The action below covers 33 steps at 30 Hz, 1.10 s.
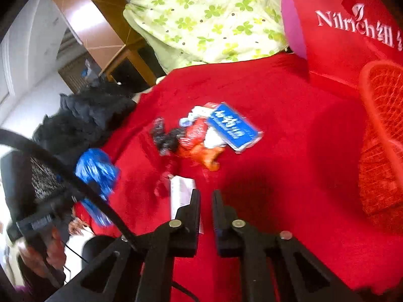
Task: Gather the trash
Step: 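Lift the blue bag with left tool while right tool carries white box to basket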
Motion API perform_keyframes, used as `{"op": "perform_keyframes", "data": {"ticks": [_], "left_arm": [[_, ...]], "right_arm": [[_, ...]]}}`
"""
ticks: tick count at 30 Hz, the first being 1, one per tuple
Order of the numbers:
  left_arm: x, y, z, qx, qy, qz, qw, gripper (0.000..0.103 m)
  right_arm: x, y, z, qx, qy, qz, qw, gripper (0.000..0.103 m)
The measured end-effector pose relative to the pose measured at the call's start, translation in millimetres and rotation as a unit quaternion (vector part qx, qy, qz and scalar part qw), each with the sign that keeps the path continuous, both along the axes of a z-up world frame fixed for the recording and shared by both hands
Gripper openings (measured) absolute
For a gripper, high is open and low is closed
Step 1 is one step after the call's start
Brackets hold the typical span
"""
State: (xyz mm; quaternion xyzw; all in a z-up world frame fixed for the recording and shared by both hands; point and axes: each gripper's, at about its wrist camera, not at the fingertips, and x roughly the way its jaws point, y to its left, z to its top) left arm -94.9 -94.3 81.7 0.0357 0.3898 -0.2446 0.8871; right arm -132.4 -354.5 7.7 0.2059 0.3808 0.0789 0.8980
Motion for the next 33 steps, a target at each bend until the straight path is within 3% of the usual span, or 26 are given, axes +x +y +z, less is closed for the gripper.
{"op": "perform_keyframes", "data": {"ticks": [2, 3, 4, 9, 11, 12, 13, 16, 19, 22, 29, 33], "left_arm": [[-1, 5, -1, 0.006, -0.004, 0.011, 0.9999, 0.059], [-1, 11, -2, 0.006, -0.001, 0.018, 0.9998, 0.059], [-2, 15, -3, 0.004, 0.003, 0.021, 0.9998, 0.059], [-4, 42, -5, 0.014, 0.000, 0.047, 0.9988, 0.059], [-4, 51, -7, 0.012, 0.004, 0.054, 0.9985, 0.059], [-4, 55, -9, 0.013, 0.005, 0.057, 0.9983, 0.059], [-4, 57, -11, 0.013, 0.007, 0.059, 0.9982, 0.059], [-5, 59, -14, 0.012, 0.015, 0.060, 0.9980, 0.059], [-5, 50, -13, 0.015, 0.014, 0.050, 0.9985, 0.059], [-7, 34, -9, 0.014, 0.006, 0.034, 0.9993, 0.059], [-13, -12, 5, 0.014, 0.003, -0.014, 0.9998, 0.059], [-18, -67, 40, 0.000, -0.021, -0.076, 0.9969, 0.059]], "right_arm": [[2, 8, -4, 0.008, 0.005, 0.012, 1.000, 0.042], [8, 14, -3, 0.006, -0.001, 0.024, 1.000, 0.071], [12, 25, -4, 0.000, -0.014, 0.034, 0.999, 0.079], [60, 89, -22, -0.060, 0.001, 0.088, 0.994, 0.075], [75, 105, -37, -0.075, 0.020, 0.099, 0.992, 0.061], [83, 110, -46, -0.083, 0.037, 0.096, 0.991, 0.045], [93, 112, -57, -0.094, 0.059, 0.086, 0.990, 0.040], [99, 112, -70, -0.093, 0.067, 0.079, 0.990, 0.037], [83, 103, -50, -0.093, 0.041, 0.071, 0.992, 0.022], [60, 80, -25, -0.084, 0.013, 0.061, 0.994, 0.022], [3, 5, 17, -0.014, -0.037, 0.008, 0.999, 0.022], [-55, -33, 69, -0.005, -0.108, -0.042, 0.993, 0.022]]}}
